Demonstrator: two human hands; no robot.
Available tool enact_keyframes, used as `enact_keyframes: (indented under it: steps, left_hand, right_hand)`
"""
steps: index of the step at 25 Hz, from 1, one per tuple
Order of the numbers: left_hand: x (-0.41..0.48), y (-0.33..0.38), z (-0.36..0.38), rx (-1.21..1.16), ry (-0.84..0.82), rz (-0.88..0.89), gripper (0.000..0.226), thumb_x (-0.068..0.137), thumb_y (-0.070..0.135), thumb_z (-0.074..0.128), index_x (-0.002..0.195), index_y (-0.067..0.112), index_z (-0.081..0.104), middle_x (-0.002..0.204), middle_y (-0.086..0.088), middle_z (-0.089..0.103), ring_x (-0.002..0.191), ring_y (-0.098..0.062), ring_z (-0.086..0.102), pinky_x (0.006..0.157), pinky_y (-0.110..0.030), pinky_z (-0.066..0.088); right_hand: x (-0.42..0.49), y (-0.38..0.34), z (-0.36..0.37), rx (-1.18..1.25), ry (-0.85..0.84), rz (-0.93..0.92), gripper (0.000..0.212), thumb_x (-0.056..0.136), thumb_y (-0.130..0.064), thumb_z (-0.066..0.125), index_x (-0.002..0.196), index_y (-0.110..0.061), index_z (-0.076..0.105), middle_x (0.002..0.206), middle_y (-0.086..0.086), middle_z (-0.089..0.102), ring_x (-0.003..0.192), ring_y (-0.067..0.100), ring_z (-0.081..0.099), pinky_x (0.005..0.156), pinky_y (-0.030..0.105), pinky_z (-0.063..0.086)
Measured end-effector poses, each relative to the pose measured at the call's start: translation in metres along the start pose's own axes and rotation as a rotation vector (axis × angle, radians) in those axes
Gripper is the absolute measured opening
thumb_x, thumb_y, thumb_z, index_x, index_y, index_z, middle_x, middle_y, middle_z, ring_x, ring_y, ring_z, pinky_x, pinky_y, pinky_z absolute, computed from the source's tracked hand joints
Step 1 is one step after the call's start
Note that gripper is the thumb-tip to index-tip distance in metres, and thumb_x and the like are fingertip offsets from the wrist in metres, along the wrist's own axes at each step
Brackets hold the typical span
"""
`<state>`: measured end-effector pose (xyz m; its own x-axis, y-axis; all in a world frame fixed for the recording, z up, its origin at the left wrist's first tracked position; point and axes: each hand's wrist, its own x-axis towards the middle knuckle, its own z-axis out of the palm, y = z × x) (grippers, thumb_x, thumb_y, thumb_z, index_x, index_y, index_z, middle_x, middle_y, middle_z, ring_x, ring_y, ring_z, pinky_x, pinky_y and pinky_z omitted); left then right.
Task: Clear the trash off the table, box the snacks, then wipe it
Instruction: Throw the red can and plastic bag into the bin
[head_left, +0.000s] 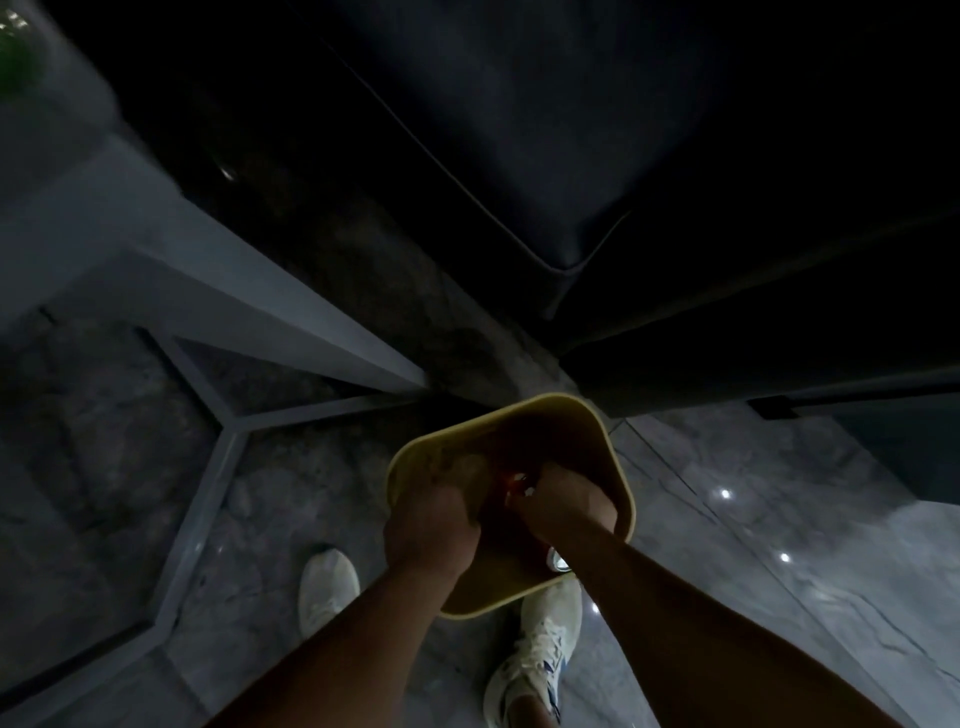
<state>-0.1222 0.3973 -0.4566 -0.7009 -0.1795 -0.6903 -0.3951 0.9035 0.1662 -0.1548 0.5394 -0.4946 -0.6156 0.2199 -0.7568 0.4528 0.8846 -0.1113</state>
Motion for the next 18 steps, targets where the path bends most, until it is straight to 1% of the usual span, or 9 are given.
enact_keyframes:
  steps: [2,4,5,6,8,10,13,15,18]
  left_hand:
    - [0.005,-0.002,0.008,-0.030,0.010,0.020,0.021,0.092,0.037,0.057,0.108,0.023,0.061,0.114,-0.006,0.063,0.099,-0.024,0.063,0.079,-0.038,0.055]
    - [0.008,-0.003,0.012,-0.037,0.003,0.033,0.029,0.092,0.036,0.058,0.118,0.023,0.055,0.122,-0.007,0.056,0.104,-0.025,0.060,0.083,-0.040,0.054]
    - [0.008,-0.003,0.013,-0.022,0.003,0.043,0.032,0.092,0.036,0.058,0.120,0.021,0.053,0.124,-0.008,0.053,0.104,-0.025,0.060,0.083,-0.040,0.054]
    - [0.007,-0.003,0.014,-0.004,0.005,0.054,0.033,0.092,0.036,0.058,0.120,0.020,0.052,0.124,-0.008,0.052,0.105,-0.025,0.059,0.082,-0.039,0.053]
    - [0.004,-0.003,0.013,0.035,0.008,0.080,0.034,0.091,0.038,0.058,0.120,0.020,0.051,0.125,-0.007,0.051,0.106,-0.025,0.059,0.081,-0.037,0.051]
    - [-0.001,-0.005,0.008,0.085,0.014,0.120,0.034,0.091,0.040,0.057,0.119,0.021,0.052,0.125,-0.006,0.052,0.106,-0.025,0.059,0.080,-0.037,0.049]
    - [-0.005,-0.008,-0.004,0.185,-0.001,0.189,0.034,0.090,0.040,0.055,0.119,0.022,0.051,0.126,-0.005,0.052,0.109,-0.025,0.057,0.087,-0.039,0.045]
    - [-0.011,-0.009,-0.014,0.269,0.000,0.221,0.036,0.090,0.041,0.053,0.121,0.022,0.050,0.127,-0.005,0.052,0.110,-0.025,0.055,0.090,-0.041,0.044]
    - [-0.029,-0.012,-0.034,0.346,0.034,0.247,0.037,0.089,0.040,0.050,0.121,0.020,0.050,0.125,-0.007,0.054,0.108,-0.026,0.055,0.089,-0.040,0.044]
  right_hand:
    - [0.009,0.001,0.006,0.045,-0.023,0.000,0.028,0.086,-0.045,0.071,0.102,-0.035,0.050,0.078,-0.012,0.044,0.063,0.007,0.043,0.059,0.028,0.037]
    - [0.014,0.003,0.010,0.040,-0.098,-0.032,0.038,0.088,-0.036,0.071,0.120,-0.029,0.053,0.087,-0.009,0.049,0.071,0.009,0.047,0.069,0.030,0.042]
    - [0.013,0.004,0.011,-0.003,-0.132,-0.065,0.041,0.087,-0.032,0.072,0.124,-0.028,0.053,0.085,-0.009,0.047,0.070,0.009,0.046,0.070,0.030,0.042]
    - [0.012,0.005,0.011,-0.038,-0.144,-0.092,0.042,0.085,-0.032,0.074,0.122,-0.029,0.054,0.082,-0.010,0.045,0.070,0.009,0.046,0.071,0.030,0.043]
    - [0.007,0.008,0.011,-0.013,-0.136,-0.105,0.040,0.082,-0.037,0.076,0.115,-0.030,0.055,0.083,-0.010,0.047,0.078,0.012,0.051,0.074,0.032,0.046]
    - [0.003,0.010,0.008,0.036,-0.141,-0.099,0.035,0.085,-0.038,0.073,0.114,-0.030,0.056,0.090,-0.009,0.051,0.086,0.014,0.053,0.077,0.033,0.047]
    - [-0.003,0.012,0.004,0.049,-0.139,-0.145,0.027,0.091,-0.036,0.066,0.117,-0.030,0.060,0.103,-0.006,0.061,0.088,0.012,0.057,0.080,0.032,0.052]
    - [-0.011,0.011,-0.004,0.065,-0.149,-0.182,0.036,0.093,-0.037,0.064,0.128,-0.033,0.057,0.113,-0.006,0.061,0.093,0.012,0.058,0.079,0.029,0.051]
    - [-0.033,0.008,-0.021,0.082,-0.149,-0.236,0.051,0.096,-0.041,0.060,0.144,-0.036,0.044,0.134,-0.002,0.057,0.110,0.018,0.060,0.083,0.030,0.050]
